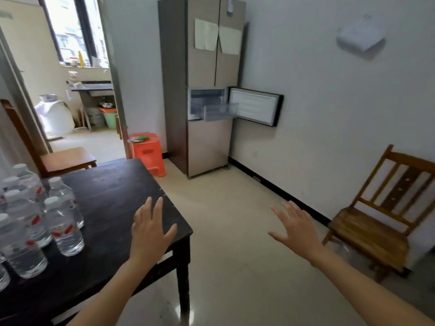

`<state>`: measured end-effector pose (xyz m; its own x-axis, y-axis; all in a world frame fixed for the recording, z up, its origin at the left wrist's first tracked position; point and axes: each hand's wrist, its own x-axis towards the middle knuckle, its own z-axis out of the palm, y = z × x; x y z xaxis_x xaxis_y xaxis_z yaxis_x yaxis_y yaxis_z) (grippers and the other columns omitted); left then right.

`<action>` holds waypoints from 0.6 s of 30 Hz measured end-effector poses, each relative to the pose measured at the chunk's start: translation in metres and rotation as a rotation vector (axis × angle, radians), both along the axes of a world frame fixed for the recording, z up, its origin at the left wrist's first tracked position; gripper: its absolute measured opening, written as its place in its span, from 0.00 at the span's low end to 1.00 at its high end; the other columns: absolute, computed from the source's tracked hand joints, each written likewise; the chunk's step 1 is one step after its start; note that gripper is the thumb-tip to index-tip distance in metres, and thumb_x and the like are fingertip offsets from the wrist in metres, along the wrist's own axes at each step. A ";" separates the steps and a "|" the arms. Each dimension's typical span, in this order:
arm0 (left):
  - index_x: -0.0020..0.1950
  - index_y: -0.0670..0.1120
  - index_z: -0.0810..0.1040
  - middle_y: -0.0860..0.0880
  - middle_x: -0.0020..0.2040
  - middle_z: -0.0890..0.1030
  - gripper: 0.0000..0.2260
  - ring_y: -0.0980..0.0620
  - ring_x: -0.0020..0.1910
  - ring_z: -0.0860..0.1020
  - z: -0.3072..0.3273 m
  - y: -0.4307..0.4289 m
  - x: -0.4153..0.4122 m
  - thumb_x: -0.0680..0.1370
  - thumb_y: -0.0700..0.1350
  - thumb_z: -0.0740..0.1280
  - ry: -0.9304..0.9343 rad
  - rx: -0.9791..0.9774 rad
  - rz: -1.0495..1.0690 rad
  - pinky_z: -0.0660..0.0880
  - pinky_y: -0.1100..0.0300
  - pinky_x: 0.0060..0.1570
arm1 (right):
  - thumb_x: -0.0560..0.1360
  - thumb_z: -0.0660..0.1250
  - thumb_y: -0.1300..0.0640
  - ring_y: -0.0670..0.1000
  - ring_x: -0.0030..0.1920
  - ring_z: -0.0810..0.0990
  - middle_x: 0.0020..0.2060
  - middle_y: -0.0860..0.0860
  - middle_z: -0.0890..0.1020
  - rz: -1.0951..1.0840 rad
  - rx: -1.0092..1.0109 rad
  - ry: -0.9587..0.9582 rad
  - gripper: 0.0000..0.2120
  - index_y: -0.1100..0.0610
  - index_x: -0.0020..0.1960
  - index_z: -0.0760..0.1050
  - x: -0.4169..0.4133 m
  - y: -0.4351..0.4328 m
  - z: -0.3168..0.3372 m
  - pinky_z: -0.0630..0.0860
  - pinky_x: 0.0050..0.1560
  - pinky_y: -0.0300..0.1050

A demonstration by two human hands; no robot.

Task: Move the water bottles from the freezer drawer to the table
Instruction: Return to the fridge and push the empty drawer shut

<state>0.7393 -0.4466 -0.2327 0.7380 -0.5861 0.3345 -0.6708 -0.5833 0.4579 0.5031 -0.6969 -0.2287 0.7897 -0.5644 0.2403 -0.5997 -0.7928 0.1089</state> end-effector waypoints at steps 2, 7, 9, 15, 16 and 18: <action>0.73 0.42 0.60 0.39 0.74 0.58 0.32 0.39 0.72 0.56 0.008 -0.021 -0.014 0.73 0.48 0.69 -0.008 -0.010 -0.046 0.60 0.42 0.67 | 0.57 0.78 0.41 0.63 0.54 0.80 0.53 0.61 0.80 -0.048 0.006 -0.015 0.36 0.54 0.60 0.72 -0.025 -0.007 0.005 0.78 0.44 0.59; 0.73 0.43 0.58 0.41 0.75 0.55 0.31 0.40 0.73 0.53 0.022 -0.079 -0.075 0.74 0.50 0.67 -0.016 -0.006 -0.177 0.59 0.42 0.67 | 0.58 0.78 0.43 0.63 0.56 0.79 0.55 0.61 0.79 -0.104 -0.049 -0.047 0.34 0.56 0.59 0.76 -0.095 -0.026 0.018 0.77 0.48 0.60; 0.74 0.44 0.56 0.42 0.75 0.54 0.32 0.41 0.73 0.53 0.027 -0.101 -0.106 0.75 0.50 0.66 -0.014 -0.017 -0.215 0.58 0.43 0.68 | 0.62 0.75 0.42 0.63 0.60 0.76 0.58 0.62 0.77 -0.118 -0.042 -0.047 0.33 0.56 0.62 0.74 -0.124 -0.034 0.024 0.74 0.52 0.62; 0.74 0.45 0.56 0.43 0.75 0.54 0.32 0.41 0.73 0.52 0.022 -0.142 -0.191 0.75 0.50 0.66 0.018 -0.051 -0.257 0.58 0.43 0.67 | 0.76 0.57 0.39 0.55 0.75 0.48 0.75 0.55 0.53 -0.135 0.025 -0.015 0.33 0.50 0.75 0.51 -0.200 -0.054 0.029 0.49 0.72 0.54; 0.74 0.45 0.56 0.43 0.75 0.55 0.32 0.41 0.73 0.52 0.017 -0.149 -0.205 0.75 0.50 0.66 0.032 -0.038 -0.256 0.57 0.43 0.68 | 0.76 0.57 0.39 0.55 0.75 0.48 0.75 0.55 0.53 -0.138 0.043 -0.015 0.33 0.49 0.75 0.50 -0.214 -0.060 0.025 0.49 0.72 0.55; 0.74 0.45 0.56 0.43 0.75 0.55 0.32 0.41 0.73 0.52 0.010 -0.150 -0.216 0.75 0.51 0.65 0.063 -0.011 -0.259 0.57 0.44 0.68 | 0.75 0.57 0.39 0.56 0.75 0.50 0.74 0.56 0.56 -0.122 0.045 -0.045 0.33 0.50 0.75 0.53 -0.219 -0.063 0.020 0.51 0.72 0.56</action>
